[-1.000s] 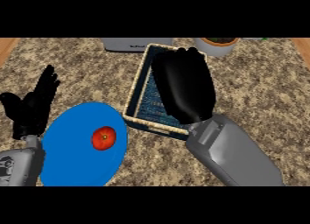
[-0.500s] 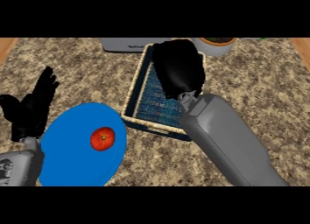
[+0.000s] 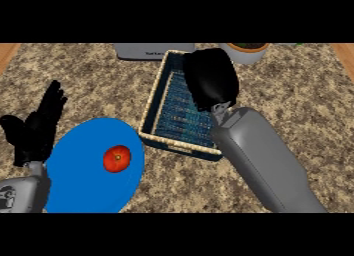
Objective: Pick the bell pepper from the placemat and place it in the basket
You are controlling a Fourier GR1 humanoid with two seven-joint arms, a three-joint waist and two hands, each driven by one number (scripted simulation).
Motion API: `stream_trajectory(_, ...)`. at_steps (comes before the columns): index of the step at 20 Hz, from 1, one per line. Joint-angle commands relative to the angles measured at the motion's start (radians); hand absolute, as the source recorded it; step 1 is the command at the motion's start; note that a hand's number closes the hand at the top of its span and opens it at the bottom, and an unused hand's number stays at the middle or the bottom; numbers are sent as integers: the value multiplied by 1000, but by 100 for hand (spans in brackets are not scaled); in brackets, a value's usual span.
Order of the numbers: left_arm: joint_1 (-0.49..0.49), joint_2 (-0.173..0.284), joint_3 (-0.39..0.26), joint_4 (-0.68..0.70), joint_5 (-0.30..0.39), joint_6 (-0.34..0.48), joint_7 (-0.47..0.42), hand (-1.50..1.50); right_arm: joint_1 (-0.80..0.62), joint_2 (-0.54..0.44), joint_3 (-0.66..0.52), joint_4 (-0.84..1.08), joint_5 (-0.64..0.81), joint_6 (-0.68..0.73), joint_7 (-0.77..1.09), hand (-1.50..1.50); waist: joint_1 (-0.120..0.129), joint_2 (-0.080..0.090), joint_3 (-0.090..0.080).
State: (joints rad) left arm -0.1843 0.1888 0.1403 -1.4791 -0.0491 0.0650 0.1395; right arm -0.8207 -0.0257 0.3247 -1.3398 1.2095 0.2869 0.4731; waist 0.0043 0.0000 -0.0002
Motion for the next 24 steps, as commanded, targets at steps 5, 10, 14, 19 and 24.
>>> stream_trajectory(5, -52, -18, -5, 29, -23, 30, 27, 0, -18, 13, -19, 82, 56, 3, -19, 150, -3, 0, 0)
stream_trajectory(10, -5, -16, -14, -75, -5, 7, 72, 0, 32, 0, -19, 119, 101, -44, -60, 150, 1, 0, 0)
stream_trajectory(14, -23, 16, 31, 16, 15, -22, 20, 0, 81, 16, -5, 58, 92, 30, -59, 150, -5, -1, 0)
stream_trajectory(19, -64, 9, 3, -37, -9, -1, 104, 0, 60, -9, -77, 150, 80, -2, -122, 150, -2, 1, 0)
stream_trajectory(24, -14, -4, 28, 38, 11, -20, -11, 0, 97, -10, -88, 120, 61, 34, -122, 150, -4, 0, 0)
